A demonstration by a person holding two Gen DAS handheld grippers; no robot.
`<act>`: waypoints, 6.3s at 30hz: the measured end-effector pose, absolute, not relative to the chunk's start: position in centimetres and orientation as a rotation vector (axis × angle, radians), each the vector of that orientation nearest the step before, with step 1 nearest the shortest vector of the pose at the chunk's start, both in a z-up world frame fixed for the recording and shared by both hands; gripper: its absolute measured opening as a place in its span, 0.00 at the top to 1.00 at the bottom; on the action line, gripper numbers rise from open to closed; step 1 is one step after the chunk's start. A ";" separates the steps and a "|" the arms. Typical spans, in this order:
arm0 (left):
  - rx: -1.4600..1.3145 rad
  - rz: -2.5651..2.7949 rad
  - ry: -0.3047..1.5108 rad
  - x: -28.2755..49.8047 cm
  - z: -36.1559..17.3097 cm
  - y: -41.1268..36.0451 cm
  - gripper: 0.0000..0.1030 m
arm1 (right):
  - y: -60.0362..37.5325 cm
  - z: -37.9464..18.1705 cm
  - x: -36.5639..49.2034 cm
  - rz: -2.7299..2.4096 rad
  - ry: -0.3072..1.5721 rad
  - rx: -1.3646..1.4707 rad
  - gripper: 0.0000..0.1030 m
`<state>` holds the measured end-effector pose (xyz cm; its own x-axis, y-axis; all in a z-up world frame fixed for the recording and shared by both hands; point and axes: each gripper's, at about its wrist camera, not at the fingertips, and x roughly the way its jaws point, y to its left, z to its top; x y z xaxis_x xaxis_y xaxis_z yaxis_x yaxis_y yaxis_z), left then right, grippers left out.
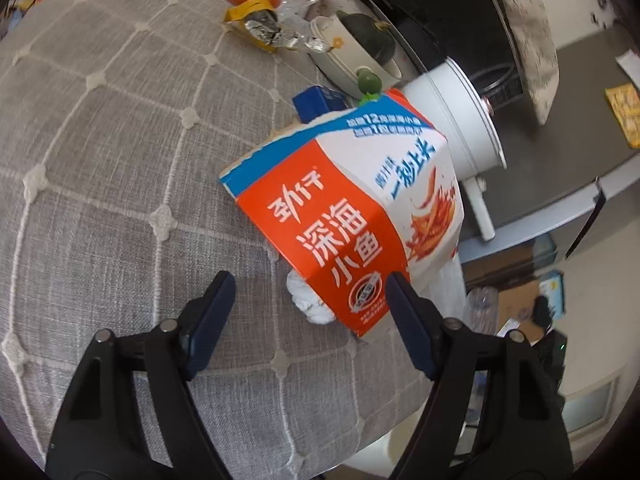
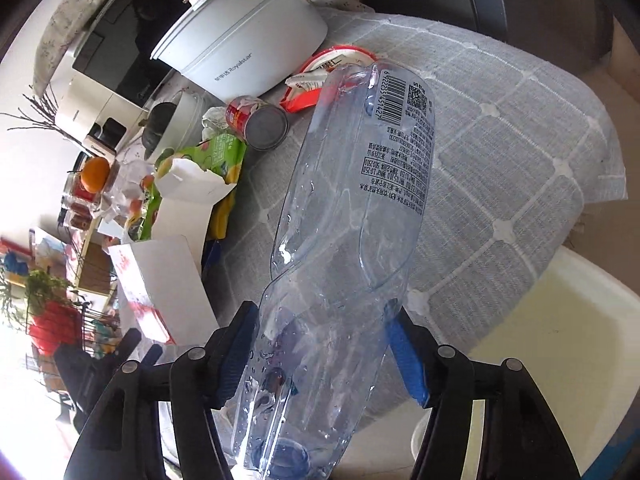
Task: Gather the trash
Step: 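Grasp the clear plastic bottle with the right tool while the left tool reaches the orange carton, then carry the bottle over the white bin with the right tool while the left tool grasps the carton, then open the right tool to drop the bottle into the white bin, then grasp the white paper flap with the left tool, then grasp the green chip bag with the right tool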
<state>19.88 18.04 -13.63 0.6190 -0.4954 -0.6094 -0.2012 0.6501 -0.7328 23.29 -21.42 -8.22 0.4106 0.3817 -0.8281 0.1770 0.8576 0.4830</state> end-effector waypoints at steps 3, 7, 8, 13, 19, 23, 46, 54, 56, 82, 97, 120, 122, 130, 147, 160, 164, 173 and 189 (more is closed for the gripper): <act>-1.024 -0.203 0.846 19.9 -14.2 19.0 0.38 | -22.7 -8.1 22.6 0.129 1.157 0.559 0.36; -1.115 -0.203 0.787 19.7 -13.7 19.4 0.67 | -23.8 -8.0 22.0 0.121 1.162 0.553 0.36; -1.118 -0.202 0.783 19.7 -13.6 19.3 0.72 | -23.9 -7.9 21.8 0.122 1.164 0.550 0.36; -1.107 -0.238 0.757 20.0 -12.5 19.0 0.89 | -24.3 -7.2 21.0 0.136 1.153 0.544 0.36; -0.988 -0.332 0.703 19.6 -7.8 16.9 0.96 | -25.0 -4.9 19.4 0.152 1.097 0.530 0.36; -0.898 -0.403 0.700 19.0 -4.9 14.4 0.97 | -26.2 -3.1 17.9 0.152 1.050 0.525 0.36; -0.289 -0.854 0.883 12.0 -4.5 -12.1 0.96 | -38.5 -2.5 7.9 -0.096 0.984 0.538 0.36; -0.109 -0.786 0.974 11.8 -10.0 -15.6 0.97 | -38.5 -5.3 7.8 -0.143 1.066 0.476 0.36; -0.070 -0.778 0.988 11.6 -10.6 -15.8 0.96 | -38.0 -5.8 8.1 -0.140 1.086 0.461 0.36; 0.045 -0.386 0.991 11.3 -7.0 -4.6 0.06 | -30.9 -16.0 12.2 0.094 1.537 0.329 0.36; 0.137 -0.300 0.954 11.9 -6.9 -1.4 0.04 | -31.0 -18.1 14.5 0.045 1.646 0.291 0.33; 0.004 -0.099 0.941 16.0 -7.2 7.1 0.03 | -28.5 -6.7 13.4 -0.026 1.226 0.194 0.18; 0.039 -0.083 0.921 16.8 -7.4 6.0 0.04 | -27.2 -6.7 14.3 -0.033 1.196 0.193 0.18; 0.256 -0.013 0.909 21.4 -10.2 -0.3 0.19 | -25.9 -5.9 16.0 -0.020 1.156 0.220 0.18; 0.236 0.019 0.872 21.8 -7.2 2.5 0.95 | -26.1 -5.3 16.0 -0.039 1.128 0.293 0.18; -0.302 -0.104 0.790 14.9 -3.0 13.3 0.99 | -21.6 -4.6 16.9 0.004 1.084 0.270 0.18; -0.475 -0.114 0.762 13.9 -2.8 16.8 0.99 | -19.7 -4.8 17.7 0.059 1.070 0.275 0.18; -0.634 -0.100 0.689 14.3 -2.5 21.8 0.99 | -15.5 -5.0 25.2 0.185 0.962 0.303 0.23; -0.635 -0.085 0.734 16.3 -4.2 22.4 0.99 | -10.4 -10.2 37.9 0.250 0.943 0.441 0.62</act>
